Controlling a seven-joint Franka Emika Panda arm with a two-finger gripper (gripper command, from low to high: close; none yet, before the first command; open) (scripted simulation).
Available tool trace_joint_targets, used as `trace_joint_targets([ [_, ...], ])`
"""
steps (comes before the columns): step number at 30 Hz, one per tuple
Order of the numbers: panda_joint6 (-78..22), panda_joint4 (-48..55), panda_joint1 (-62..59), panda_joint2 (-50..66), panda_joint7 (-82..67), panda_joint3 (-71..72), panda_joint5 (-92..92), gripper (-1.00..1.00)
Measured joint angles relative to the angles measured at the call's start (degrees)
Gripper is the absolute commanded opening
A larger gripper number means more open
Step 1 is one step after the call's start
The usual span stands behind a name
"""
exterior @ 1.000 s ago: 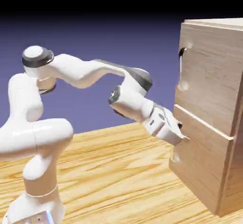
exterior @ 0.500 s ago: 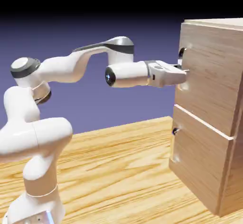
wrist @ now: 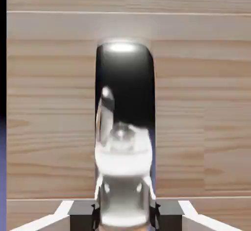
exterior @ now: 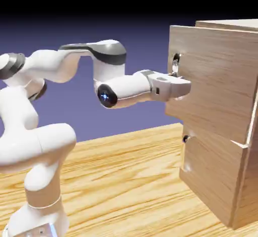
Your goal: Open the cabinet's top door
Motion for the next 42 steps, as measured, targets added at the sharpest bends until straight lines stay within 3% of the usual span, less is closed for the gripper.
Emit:
trace_joint_targets([
  [9, -22.43, 0.68, -8.24, -11.0, -8.58, -10.06, -16.15, -1.0],
  [18, -39.54, 10.96, -18.62, -29.44, -20.4, -13.64, -36.17, -1.0],
  [30, -47.41, 30.76, -24.68, -54.36, -29.68, -11.06, -58.08, -1.0],
  [42, -51.69, 54.07, -22.25, -79.23, -28.2, -8.04, -74.52, -1.0],
])
